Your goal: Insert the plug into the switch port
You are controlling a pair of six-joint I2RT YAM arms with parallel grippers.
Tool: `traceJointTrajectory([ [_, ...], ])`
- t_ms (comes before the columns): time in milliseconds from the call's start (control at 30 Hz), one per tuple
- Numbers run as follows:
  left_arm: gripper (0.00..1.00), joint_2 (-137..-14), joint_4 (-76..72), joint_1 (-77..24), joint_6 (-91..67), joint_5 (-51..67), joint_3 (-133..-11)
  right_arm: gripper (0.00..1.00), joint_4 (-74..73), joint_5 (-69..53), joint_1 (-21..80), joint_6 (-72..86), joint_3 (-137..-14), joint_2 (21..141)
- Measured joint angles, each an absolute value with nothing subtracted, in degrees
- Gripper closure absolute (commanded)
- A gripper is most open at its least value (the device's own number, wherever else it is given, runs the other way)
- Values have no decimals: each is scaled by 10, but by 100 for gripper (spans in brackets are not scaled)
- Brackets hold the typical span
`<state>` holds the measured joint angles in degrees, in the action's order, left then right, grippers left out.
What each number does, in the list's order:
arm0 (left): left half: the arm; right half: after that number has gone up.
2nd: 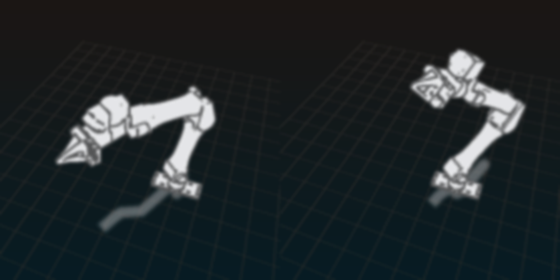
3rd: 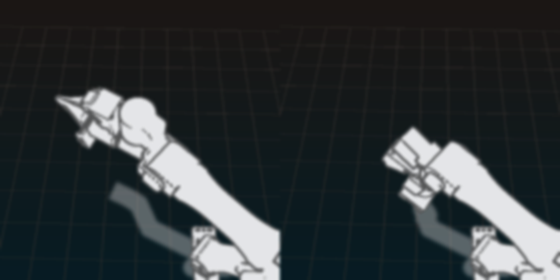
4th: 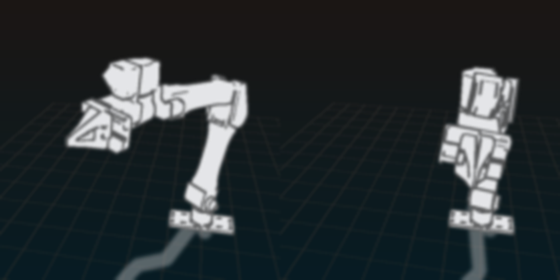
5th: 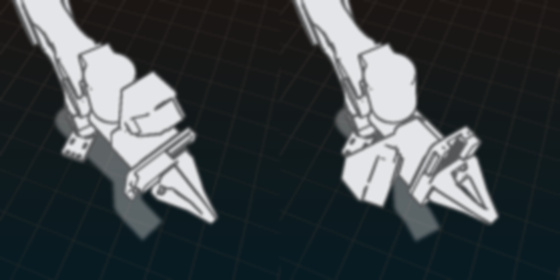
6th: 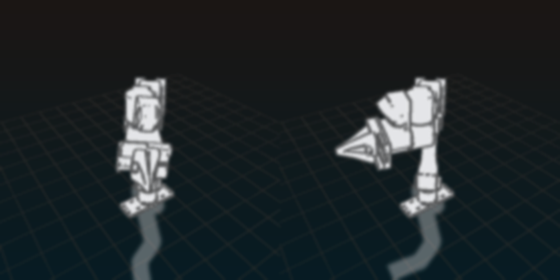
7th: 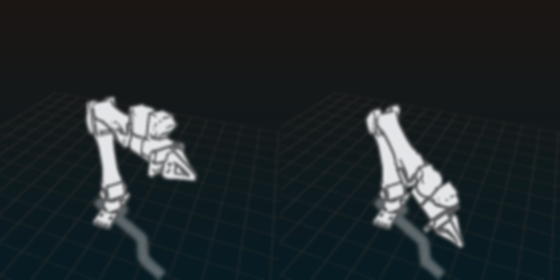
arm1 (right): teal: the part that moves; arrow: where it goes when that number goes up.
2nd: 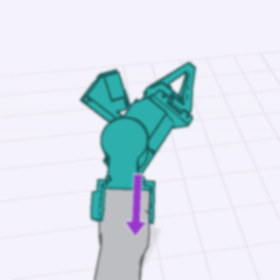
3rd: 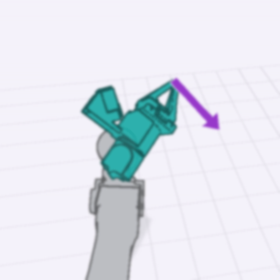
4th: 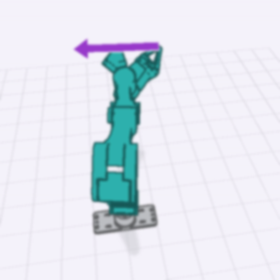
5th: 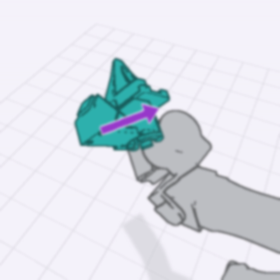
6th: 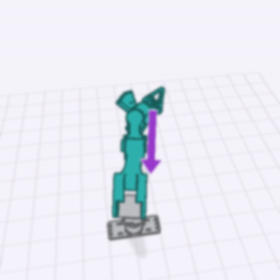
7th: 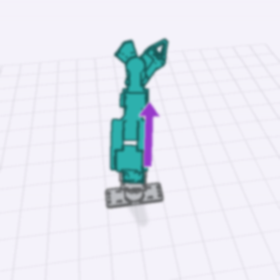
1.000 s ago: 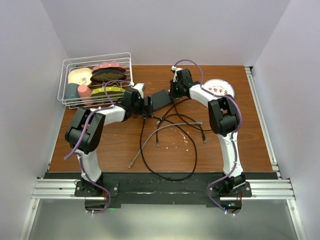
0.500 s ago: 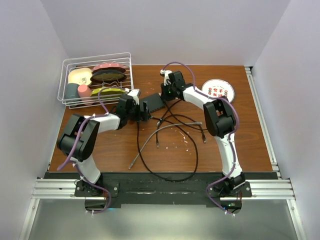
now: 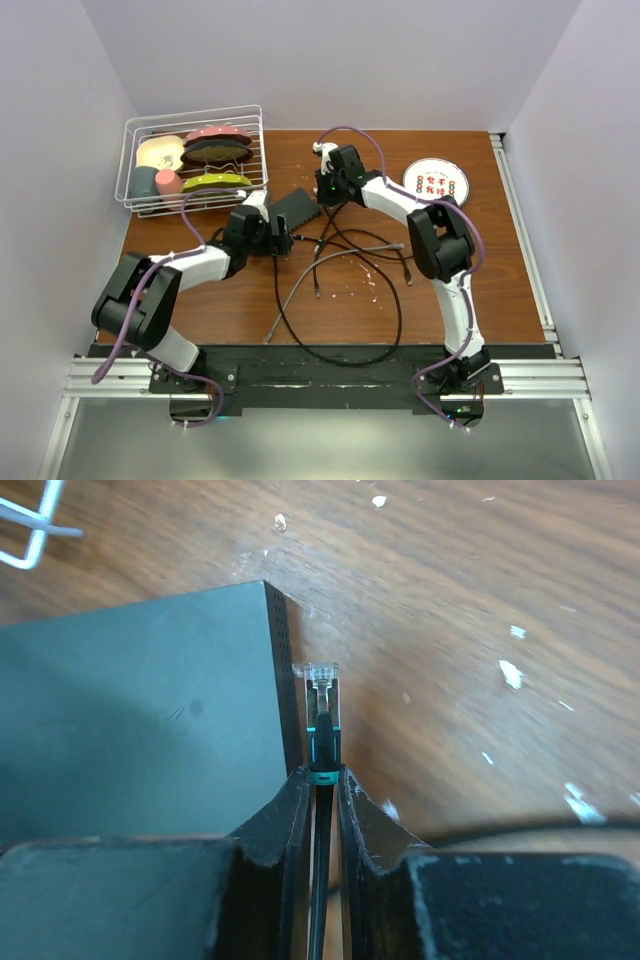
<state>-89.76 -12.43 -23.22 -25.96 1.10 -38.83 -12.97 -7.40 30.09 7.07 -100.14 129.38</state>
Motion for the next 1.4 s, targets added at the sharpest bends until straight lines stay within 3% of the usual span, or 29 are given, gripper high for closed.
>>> traceJointTrajectory([
  [333, 2, -840, -125, -197, -243, -35, -394, 100, -107, -54, 299, 81, -978, 1196],
  [700, 2, -865, -124, -180, -230, -30, -415, 100, -119, -62, 283, 111, -1081, 1371],
  [1400, 1, -860, -138, -171, -251, -36, -345, 100, -152, -150, 333, 62, -1183, 1433],
])
